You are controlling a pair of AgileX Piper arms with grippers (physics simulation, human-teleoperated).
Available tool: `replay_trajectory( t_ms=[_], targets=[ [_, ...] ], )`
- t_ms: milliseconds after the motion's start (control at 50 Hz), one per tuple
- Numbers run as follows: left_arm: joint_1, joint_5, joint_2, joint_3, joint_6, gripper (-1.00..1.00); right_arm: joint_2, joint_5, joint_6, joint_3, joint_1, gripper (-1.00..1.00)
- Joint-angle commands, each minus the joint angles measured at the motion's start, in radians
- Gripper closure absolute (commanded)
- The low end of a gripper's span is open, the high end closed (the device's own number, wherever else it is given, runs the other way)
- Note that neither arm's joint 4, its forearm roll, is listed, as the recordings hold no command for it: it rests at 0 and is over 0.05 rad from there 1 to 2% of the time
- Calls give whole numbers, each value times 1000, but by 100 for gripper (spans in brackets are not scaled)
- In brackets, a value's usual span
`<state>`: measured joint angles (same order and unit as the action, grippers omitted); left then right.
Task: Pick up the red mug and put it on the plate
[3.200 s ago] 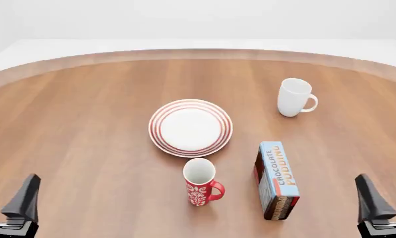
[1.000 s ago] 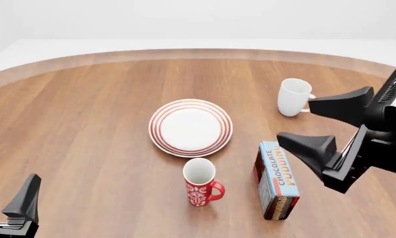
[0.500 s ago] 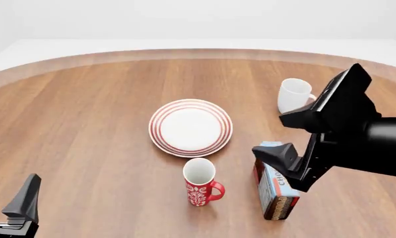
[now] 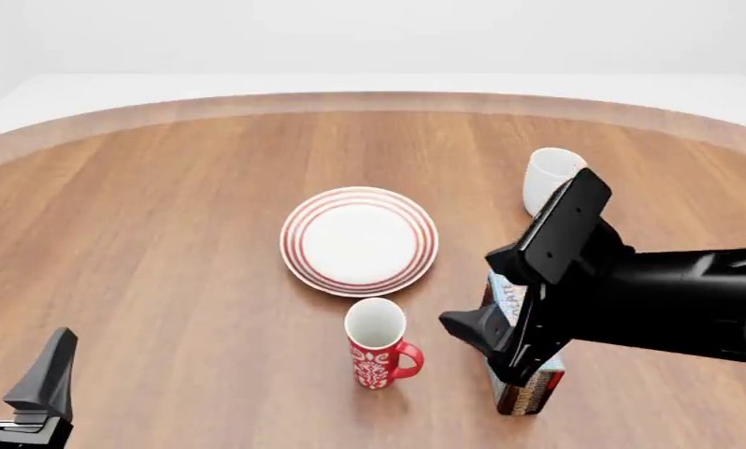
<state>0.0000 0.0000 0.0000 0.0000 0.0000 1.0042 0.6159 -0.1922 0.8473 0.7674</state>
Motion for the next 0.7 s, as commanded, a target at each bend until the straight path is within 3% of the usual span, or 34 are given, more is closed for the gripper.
replay_trajectory(
  t_ms=[20,700],
  targets=[
    [0,0,0,0,0,-100,42,-48,23,-25,26,-100],
    [0,0,0,0,0,-100,168,-181,47,-45,45,-100]
  ],
)
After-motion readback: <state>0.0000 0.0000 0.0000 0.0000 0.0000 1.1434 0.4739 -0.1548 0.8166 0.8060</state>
